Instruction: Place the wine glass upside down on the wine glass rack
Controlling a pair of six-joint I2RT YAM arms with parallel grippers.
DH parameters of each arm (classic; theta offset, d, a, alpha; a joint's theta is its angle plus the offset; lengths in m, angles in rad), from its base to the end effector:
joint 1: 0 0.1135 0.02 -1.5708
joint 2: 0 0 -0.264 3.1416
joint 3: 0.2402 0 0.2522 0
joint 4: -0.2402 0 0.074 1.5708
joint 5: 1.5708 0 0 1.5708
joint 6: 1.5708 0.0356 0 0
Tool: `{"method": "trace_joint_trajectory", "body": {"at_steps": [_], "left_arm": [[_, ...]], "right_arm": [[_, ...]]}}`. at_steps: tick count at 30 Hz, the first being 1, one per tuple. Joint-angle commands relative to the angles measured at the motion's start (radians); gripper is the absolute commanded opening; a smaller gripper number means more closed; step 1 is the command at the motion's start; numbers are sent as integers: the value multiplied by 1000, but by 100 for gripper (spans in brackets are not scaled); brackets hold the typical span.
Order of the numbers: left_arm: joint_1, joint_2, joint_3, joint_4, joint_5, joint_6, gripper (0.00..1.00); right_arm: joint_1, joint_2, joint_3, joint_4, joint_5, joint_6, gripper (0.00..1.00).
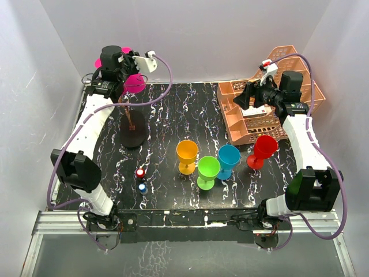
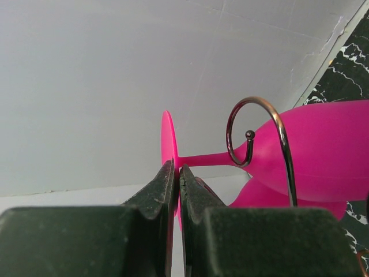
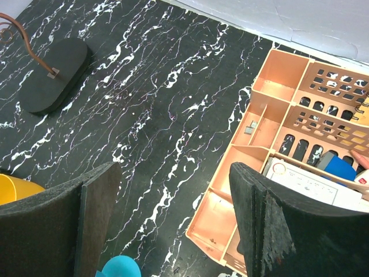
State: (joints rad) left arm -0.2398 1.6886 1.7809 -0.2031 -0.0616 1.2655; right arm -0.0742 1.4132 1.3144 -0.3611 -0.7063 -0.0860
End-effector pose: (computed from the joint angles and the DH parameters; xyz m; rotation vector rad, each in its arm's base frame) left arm 0.3874 -0.0925 0.4459 1.1601 1.3092 0.8147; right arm 0.3197 -0.0006 0.3649 -0.4491 1.9115 0.6082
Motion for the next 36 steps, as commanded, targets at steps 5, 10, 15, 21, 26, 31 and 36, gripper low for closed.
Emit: {"method": "trace_joint_trajectory", "body": {"at_steps": [5,10,15,21,26,31,36], "left_arm": [[-5,-71,-27,-3,-26,25,0],[-11,-85,-35,-22,-11,13,0],[-23,-96,-26,-56,0,7,0],[-42,-105,-25,-77,-6,11,0],[-54,-105,-26,-89,-7,14,0],[-64,-106,-32,-95,-23,21,0],[-66,-113,-32,-107,-30,23,0]], "right_arm": [[-5,-14,2,67,-12,-13,83],[-5,-13,0,68,-11,-14,83],[-6,-11,-2,70,-10,-11,83],[-4,-11,-2,70,-10,-11,83],[-4,-10,-3,70,-9,-14,83],[-5,-10,-3,70,-7,-13,83],[-5,-8,-3,71,-8,-15,83]]}}
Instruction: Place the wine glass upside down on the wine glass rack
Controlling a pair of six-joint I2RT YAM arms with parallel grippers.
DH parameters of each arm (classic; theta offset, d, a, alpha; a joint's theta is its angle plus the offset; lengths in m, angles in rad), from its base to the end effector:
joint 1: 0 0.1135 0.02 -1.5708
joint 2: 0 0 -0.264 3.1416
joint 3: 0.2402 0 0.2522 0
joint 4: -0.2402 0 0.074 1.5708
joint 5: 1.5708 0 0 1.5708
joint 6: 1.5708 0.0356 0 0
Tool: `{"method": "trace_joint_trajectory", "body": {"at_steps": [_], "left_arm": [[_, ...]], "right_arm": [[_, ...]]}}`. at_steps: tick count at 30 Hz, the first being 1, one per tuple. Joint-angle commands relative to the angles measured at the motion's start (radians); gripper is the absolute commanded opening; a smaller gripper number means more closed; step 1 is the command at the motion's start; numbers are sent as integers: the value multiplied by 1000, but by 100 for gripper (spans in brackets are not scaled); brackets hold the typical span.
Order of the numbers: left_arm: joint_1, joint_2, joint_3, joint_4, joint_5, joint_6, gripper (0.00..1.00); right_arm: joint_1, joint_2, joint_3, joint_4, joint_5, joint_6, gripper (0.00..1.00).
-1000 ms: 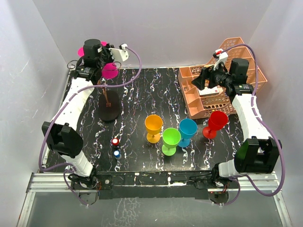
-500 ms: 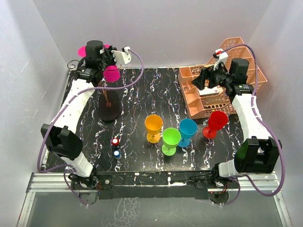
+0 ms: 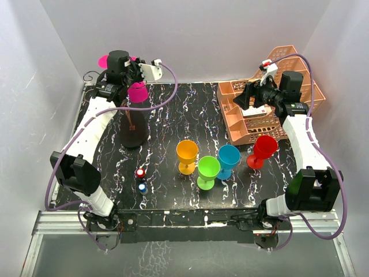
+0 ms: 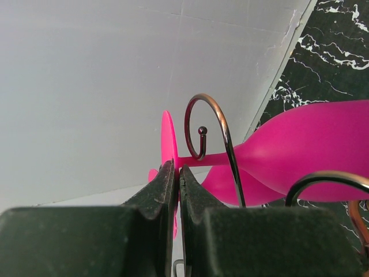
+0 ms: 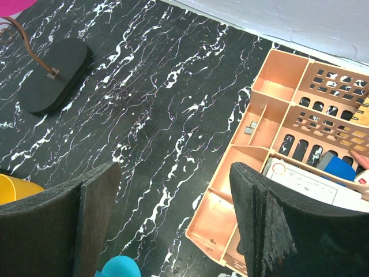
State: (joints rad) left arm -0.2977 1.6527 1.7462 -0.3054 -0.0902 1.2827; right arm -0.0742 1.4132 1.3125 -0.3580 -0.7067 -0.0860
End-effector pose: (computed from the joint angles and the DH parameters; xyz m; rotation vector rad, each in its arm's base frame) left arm 0.3708 -0.1104 0.4362 1.2670 1.3498 0.7801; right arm 0.3198 -0.0006 0.3645 -0.4497 1.9103 0.6081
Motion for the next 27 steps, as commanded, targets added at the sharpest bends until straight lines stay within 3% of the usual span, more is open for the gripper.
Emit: {"method": "trace_joint_trajectory", "body": {"at_steps": [1,15,22,27], "left_arm": [[-8,-78,3,-8,-4,7,0],[-11,-109,-34,6,-19,-6,0],[-32,-135,-112,60,-97,33,0],[-40,-148,-125,94,-115,-40,0]], "right_arm": [[-5,-8,-2,68,-9,-14,83],[-6,-8,-8,71,-11,-14,83],[-6,-7,-7,73,-14,-11,83],[-7,-4,-9,73,-15,-11,83]]}}
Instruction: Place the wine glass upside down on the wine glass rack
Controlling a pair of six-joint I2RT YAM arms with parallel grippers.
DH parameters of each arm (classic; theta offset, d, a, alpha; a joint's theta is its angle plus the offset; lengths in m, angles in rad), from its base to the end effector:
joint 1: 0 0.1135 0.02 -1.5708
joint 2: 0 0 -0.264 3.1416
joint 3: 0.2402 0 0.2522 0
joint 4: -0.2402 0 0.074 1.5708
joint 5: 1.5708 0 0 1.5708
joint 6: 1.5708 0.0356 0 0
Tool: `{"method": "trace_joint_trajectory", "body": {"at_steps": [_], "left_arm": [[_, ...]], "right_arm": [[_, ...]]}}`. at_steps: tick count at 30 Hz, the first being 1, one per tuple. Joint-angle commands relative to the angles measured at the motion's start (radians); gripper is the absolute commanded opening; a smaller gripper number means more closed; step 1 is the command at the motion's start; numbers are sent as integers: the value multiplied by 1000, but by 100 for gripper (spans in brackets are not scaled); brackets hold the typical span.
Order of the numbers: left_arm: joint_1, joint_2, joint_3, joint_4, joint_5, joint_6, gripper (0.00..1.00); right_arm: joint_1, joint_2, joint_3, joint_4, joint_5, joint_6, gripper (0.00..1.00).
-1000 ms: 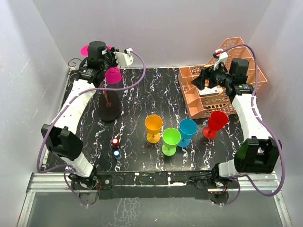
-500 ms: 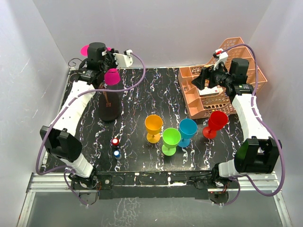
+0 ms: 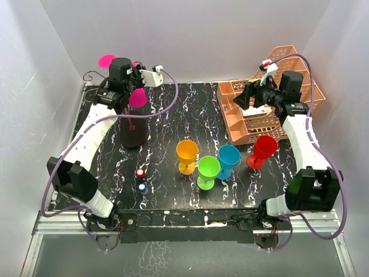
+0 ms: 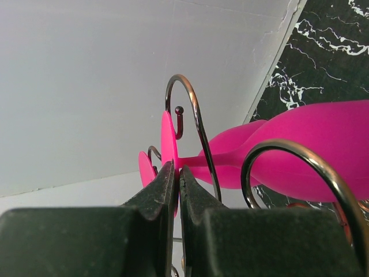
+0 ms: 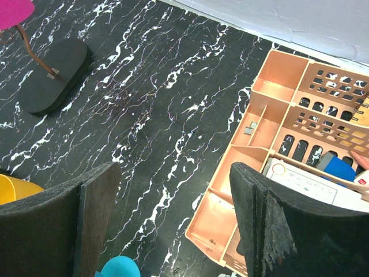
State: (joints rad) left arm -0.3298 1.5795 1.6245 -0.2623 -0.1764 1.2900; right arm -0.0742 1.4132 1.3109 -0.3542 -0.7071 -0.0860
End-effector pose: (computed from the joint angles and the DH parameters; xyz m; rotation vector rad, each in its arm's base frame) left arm 0.3528 -0.1142 0.4249 1.2564 1.3787 0.8362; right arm 0.3199 -0.0006 0.3643 -0.4506 1.9081 0.6077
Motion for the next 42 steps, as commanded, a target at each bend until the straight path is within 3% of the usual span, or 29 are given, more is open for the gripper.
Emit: {"method": "trace_joint_trajectory", "body": {"at_steps": [1,42], "left_arm": [[-9,-77,-2,53,-29,-53,0],[-70,4,10,169,-20,-113,0]], "right_arm": [[-7,-3,-8,69,-14,-10,83],[-12,3,-15,75,-20,-12,84]]}}
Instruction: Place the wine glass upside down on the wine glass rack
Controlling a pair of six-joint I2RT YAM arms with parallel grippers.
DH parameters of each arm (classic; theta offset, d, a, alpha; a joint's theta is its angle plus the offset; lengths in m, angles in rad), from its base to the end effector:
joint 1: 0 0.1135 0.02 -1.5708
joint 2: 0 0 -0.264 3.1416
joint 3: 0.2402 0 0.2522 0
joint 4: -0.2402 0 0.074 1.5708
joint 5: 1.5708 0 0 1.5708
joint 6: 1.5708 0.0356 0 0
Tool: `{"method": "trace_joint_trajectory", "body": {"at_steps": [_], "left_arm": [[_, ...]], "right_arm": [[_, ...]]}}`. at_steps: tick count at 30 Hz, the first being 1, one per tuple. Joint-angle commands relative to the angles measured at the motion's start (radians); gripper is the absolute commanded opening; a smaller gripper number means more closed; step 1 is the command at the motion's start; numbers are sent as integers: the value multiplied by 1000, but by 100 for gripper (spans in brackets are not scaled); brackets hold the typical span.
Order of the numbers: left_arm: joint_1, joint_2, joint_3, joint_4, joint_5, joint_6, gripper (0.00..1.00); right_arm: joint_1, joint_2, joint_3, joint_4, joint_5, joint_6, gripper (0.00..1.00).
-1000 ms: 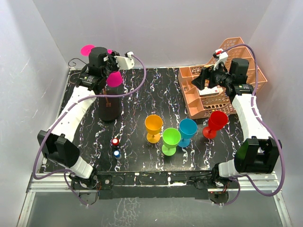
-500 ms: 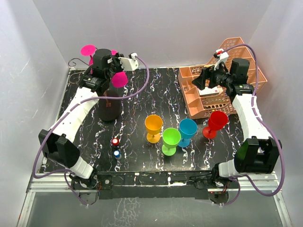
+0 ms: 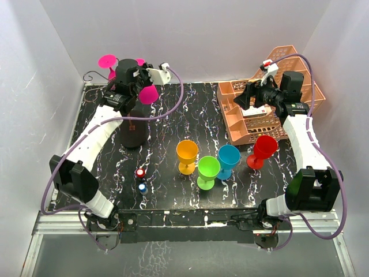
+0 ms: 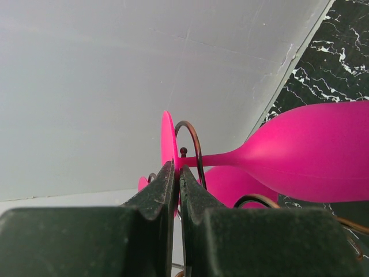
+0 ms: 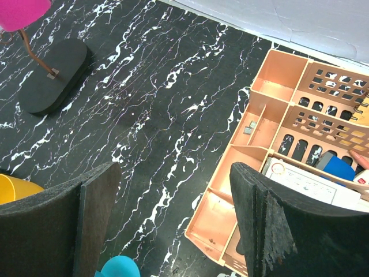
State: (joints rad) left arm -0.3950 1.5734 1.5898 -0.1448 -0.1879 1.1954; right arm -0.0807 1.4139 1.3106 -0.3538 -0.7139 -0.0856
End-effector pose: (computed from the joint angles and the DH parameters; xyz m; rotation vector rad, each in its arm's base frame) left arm 0.3466 -0.1373 0.4276 1.1475 1.3281 0.7510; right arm 0.3200 -0.0025 0.3641 -0.4478 1.9075 0.6106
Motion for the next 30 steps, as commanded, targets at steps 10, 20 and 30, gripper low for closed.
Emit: {"method": "trace_joint_trajectory", "body": {"at_steps": [10,20,30], "left_arm": [[-4,53,108,73,-4,-46,0],[-4,100,152,77,-68,-64,0],[-1,133,200,40,-134,-77,0]], "right_arm": [[-6,13,-11,72,-21,-8,84],[-6,8,-18,78,-28,-4,84],[-6,7,-22,83,-34,-2,84]]}}
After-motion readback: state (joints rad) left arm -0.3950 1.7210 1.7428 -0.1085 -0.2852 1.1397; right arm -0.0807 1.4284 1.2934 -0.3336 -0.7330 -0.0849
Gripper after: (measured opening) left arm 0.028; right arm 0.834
